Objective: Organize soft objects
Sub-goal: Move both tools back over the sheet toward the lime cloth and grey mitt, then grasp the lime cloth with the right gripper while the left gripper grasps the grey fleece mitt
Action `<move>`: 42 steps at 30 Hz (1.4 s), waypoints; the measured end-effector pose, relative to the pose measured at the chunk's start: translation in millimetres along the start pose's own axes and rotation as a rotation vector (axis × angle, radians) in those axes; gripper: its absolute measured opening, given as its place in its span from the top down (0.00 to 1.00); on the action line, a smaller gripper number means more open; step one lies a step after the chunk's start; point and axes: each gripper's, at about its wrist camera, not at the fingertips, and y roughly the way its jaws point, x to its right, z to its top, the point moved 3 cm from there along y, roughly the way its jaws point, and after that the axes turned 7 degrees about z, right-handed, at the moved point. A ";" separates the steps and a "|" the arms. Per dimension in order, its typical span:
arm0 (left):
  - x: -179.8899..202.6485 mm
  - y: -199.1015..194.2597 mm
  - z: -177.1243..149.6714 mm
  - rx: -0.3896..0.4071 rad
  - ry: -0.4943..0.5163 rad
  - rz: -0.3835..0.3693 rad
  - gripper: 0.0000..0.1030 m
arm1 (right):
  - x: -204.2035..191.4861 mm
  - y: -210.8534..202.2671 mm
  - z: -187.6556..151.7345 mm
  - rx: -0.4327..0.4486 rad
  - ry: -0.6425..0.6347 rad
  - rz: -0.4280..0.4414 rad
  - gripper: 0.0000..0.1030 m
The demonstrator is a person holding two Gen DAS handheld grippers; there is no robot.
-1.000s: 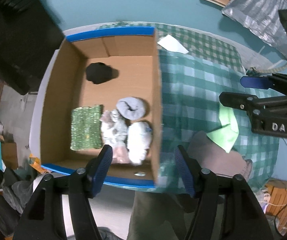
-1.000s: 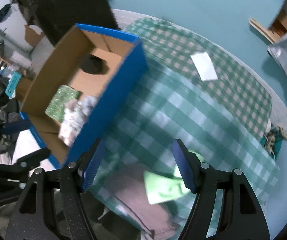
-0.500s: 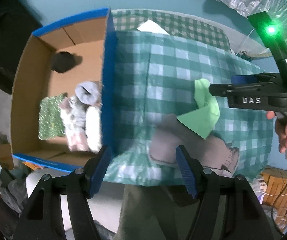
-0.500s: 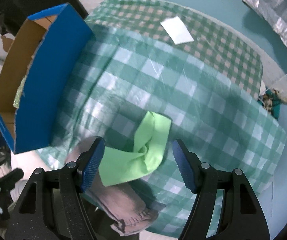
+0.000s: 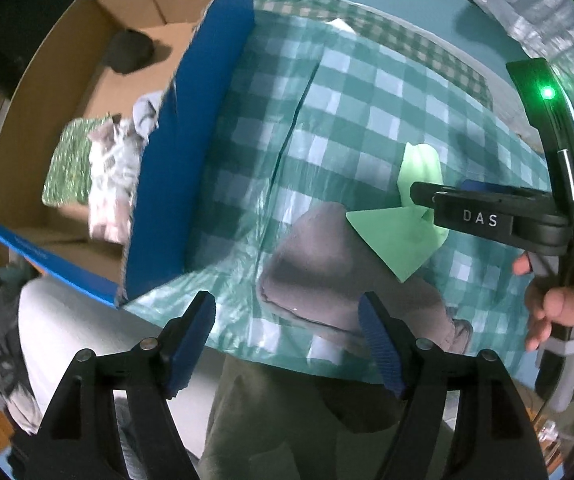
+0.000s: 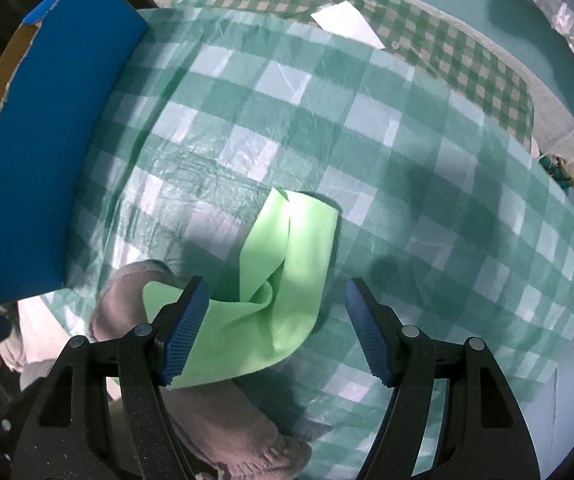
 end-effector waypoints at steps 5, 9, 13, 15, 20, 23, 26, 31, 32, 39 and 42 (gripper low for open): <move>7.4 10.3 -9.3 -0.023 -0.071 -0.011 0.27 | 2.1 13.5 -4.1 -0.004 0.009 -0.003 0.31; 13.1 16.7 -18.2 -0.040 -0.124 -0.021 0.27 | -0.1 22.1 -7.9 -0.008 0.000 -0.012 0.31; 18.5 26.6 -24.4 -0.061 -0.163 -0.020 0.27 | -3.4 30.6 -14.1 -0.016 -0.019 -0.027 0.31; 19.4 30.8 -26.6 -0.072 -0.188 -0.023 0.26 | -5.8 30.8 -17.1 0.000 -0.041 -0.052 0.34; 18.5 40.2 -30.2 -0.095 -0.241 -0.022 0.23 | -10.8 30.3 -27.9 0.025 -0.108 -0.147 0.52; 18.0 44.8 -32.5 -0.107 -0.258 -0.021 0.23 | -13.6 28.0 -32.7 0.037 -0.134 -0.154 0.79; 17.1 46.4 -37.9 -0.125 -0.277 -0.032 0.23 | -6.7 24.6 -37.0 0.032 -0.110 -0.111 0.91; 24.6 47.6 -44.6 -0.149 -0.312 -0.061 0.22 | 25.1 11.9 -44.5 0.043 -0.060 -0.056 0.92; 27.8 48.2 -45.4 -0.150 -0.315 -0.063 0.22 | 31.5 7.4 -46.4 0.052 -0.053 -0.046 0.92; 47.7 53.5 -52.8 -0.202 -0.344 -0.096 0.21 | 67.0 -20.9 -59.1 0.089 -0.012 -0.032 0.92; 58.6 59.6 -56.4 -0.229 -0.366 -0.103 0.20 | 75.1 -26.2 -64.6 0.091 0.001 -0.029 0.92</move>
